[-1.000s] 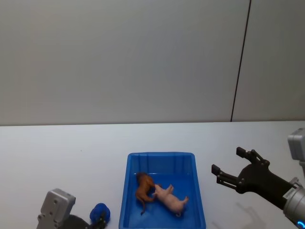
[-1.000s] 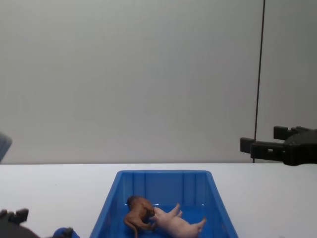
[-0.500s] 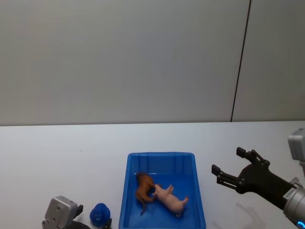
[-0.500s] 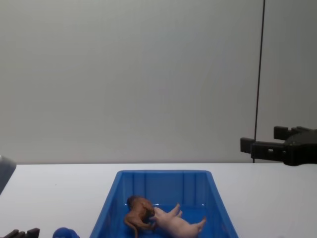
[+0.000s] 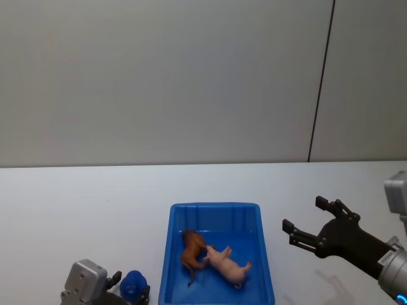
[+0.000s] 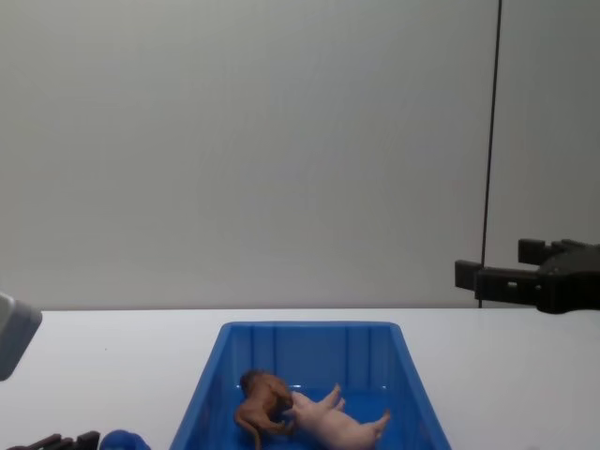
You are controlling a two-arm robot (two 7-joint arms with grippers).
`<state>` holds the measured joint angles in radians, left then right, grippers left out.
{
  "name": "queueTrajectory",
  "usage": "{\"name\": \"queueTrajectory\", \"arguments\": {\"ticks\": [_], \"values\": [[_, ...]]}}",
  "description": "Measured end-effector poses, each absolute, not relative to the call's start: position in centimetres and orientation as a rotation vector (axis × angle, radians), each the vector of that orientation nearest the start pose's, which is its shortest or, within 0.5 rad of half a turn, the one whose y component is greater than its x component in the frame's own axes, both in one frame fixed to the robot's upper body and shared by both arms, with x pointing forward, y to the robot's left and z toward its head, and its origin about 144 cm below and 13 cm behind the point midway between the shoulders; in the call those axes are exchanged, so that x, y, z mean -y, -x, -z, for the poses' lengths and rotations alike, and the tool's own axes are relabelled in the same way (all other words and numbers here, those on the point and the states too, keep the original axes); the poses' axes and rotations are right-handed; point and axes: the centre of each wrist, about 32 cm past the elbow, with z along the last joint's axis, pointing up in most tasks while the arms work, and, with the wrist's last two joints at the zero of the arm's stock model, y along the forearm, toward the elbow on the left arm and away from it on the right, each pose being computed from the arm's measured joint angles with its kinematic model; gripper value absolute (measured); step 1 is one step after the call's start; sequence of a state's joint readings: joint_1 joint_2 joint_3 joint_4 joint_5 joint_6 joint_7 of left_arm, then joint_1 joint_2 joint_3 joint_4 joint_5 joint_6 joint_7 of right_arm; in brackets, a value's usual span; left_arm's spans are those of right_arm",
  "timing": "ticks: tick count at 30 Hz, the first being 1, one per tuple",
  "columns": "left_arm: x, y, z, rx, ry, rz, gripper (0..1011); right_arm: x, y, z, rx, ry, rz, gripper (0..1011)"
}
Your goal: Pick up the two dolls from the table and place them into the box.
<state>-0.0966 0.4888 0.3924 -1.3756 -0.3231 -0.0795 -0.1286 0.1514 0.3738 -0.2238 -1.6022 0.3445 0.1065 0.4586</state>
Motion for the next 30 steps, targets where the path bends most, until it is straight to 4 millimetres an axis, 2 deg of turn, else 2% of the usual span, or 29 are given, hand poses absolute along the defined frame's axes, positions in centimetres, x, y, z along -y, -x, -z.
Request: {"name": "queueTrajectory", "arguments": {"ticks": [6,9,17,30], "values": [[-28.8,-46.5,-109.5,0.019,-0.266,-1.145,590,26.5,-49.2,-119.6,0.025,0.050,0.897,1001],[-28.8,-46.6,-109.5,0.022,-0.264,-1.142,550,26.5,-49.2,-119.6,0.025,0.050,0.897,1001],[-28.6,-47.0,-110.4,0.055,-0.253,-1.137,495,26.5,-49.2,-119.6,0.025,0.050,0.897,1001],[-27.2,-48.5,-114.3,0.206,-0.212,-1.093,413,26.5,-49.2,-119.6,0.025,0.050,0.897,1001]]}}
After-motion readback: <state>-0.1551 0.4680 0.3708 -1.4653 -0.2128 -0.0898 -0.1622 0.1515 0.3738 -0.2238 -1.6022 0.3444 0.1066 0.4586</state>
